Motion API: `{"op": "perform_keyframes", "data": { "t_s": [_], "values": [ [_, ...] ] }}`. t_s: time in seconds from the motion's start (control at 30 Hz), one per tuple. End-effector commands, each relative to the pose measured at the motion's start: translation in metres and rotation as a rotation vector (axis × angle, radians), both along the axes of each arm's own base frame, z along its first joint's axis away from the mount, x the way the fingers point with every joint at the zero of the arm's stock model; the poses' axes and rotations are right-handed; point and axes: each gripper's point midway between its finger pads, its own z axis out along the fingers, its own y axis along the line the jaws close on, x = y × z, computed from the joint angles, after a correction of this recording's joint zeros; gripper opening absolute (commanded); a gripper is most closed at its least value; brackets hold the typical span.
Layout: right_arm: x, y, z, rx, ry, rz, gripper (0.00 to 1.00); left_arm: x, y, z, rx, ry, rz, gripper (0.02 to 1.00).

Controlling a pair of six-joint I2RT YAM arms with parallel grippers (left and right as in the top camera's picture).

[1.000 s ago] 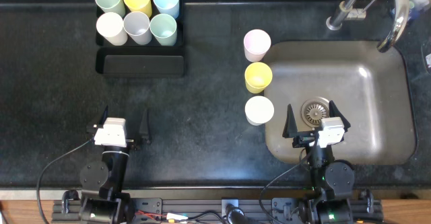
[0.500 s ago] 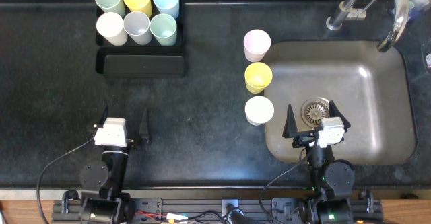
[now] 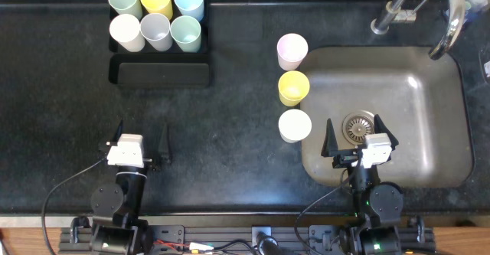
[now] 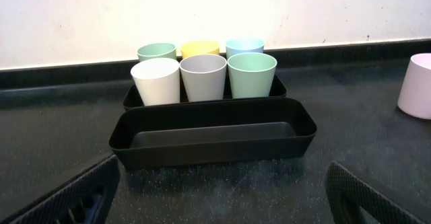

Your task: Store Cups

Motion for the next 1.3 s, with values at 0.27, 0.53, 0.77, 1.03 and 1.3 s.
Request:
{"op": "perform_keyframes", "data": {
  "t_s": [0.27, 0.53, 0.77, 1.03, 1.3],
  "values": [
    [0.000, 0.000, -0.002, -0.002, -0.004, 0.002, 0.998, 0.000, 0.000, 0.000, 0.015, -0.004, -0.005, 0.998],
    [0.000, 0.000, -0.002, -0.002, -0.004, 0.002, 0.998, 0.010, -0.007, 0.019, -0.016, 0.101, -0.029, 0.998],
    [0.000, 0.000, -0.002, -0.002, -0.004, 0.002, 0.993, 0.102, -0.062, 0.145, -0.060, 0.228, -0.290, 0.998],
    [0.000, 0.000, -0.002, -0.002, -0.004, 0.002, 0.998, 0.220, -0.175, 0.232, -0.102, 0.518, -0.351, 0.998],
    [0.000, 0.000, -0.002, -0.002, -0.004, 0.002, 0.998, 0.227, -0.264, 0.117, -0.282, 0.911, -0.118, 0.998]
  ]
}}
